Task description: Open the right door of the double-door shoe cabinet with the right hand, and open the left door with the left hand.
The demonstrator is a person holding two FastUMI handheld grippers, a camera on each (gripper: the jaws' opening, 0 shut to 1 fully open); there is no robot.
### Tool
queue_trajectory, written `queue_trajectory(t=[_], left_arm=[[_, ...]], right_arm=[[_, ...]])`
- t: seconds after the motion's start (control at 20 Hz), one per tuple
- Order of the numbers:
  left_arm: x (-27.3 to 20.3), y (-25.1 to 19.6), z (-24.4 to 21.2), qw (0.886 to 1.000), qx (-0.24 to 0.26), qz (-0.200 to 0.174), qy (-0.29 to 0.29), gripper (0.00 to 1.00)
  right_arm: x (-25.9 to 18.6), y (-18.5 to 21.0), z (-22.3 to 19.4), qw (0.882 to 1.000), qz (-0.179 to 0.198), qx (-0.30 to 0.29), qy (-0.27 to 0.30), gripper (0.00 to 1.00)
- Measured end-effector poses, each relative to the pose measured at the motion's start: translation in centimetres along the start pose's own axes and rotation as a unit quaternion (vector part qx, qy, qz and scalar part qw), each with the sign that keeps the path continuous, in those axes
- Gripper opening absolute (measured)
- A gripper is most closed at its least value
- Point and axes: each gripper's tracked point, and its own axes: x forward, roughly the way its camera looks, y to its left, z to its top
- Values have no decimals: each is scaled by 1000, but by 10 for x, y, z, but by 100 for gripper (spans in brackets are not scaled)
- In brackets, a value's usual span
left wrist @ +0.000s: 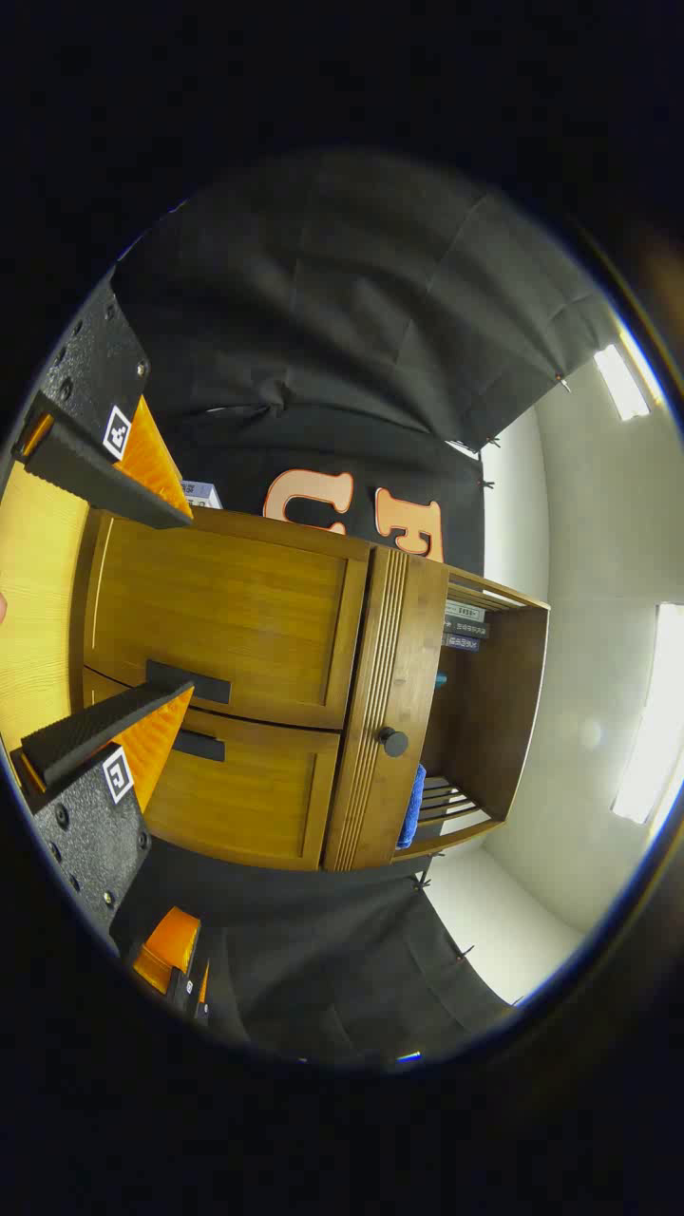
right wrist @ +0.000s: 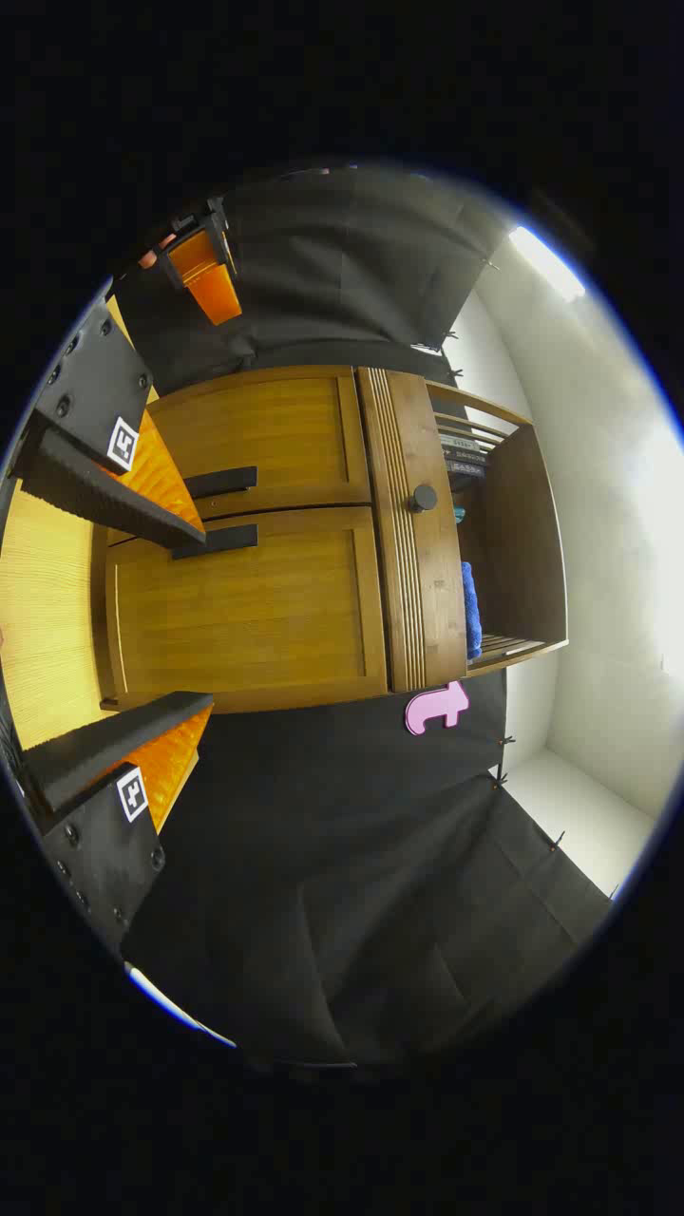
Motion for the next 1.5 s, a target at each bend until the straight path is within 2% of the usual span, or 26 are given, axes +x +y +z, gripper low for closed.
queue_trajectory(t=[0.15,0.2,0.35,0.4,0.55,0.6,1.15,1.2,1.35,1.4,1.5], left_arm=[[2,1,0,1000,-1,1,1,91],[2,2,0,1000,0,1,0,94],[5,3,0,1000,0,2,-1,94],[6,3,0,1000,-1,1,-1,91],[8,4,-1,1000,-2,1,0,91],[9,4,-1,1000,-2,1,0,94],[19,12,-4,1000,-8,8,-1,94],[21,14,-4,1000,-7,9,-1,94],[25,15,-7,1000,-11,10,1,94],[26,15,-8,1000,-12,9,1,91],[29,16,-8,1000,-8,11,2,94]], right_arm=[[1,2,-1,1000,1,0,0,98],[3,2,0,1000,1,0,-1,97],[3,2,0,1000,-1,-1,-1,97],[5,2,1,1000,-1,-1,-1,98],[7,4,0,1000,-1,-3,-3,97],[8,5,1,1000,-1,-3,-3,97],[16,10,5,1000,-2,-8,-9,97],[19,11,8,1000,-1,-7,-12,100],[29,19,12,1000,8,-10,-16,98],[34,22,13,1000,13,-11,-17,98],[45,29,17,999,23,-13,-22,98]])
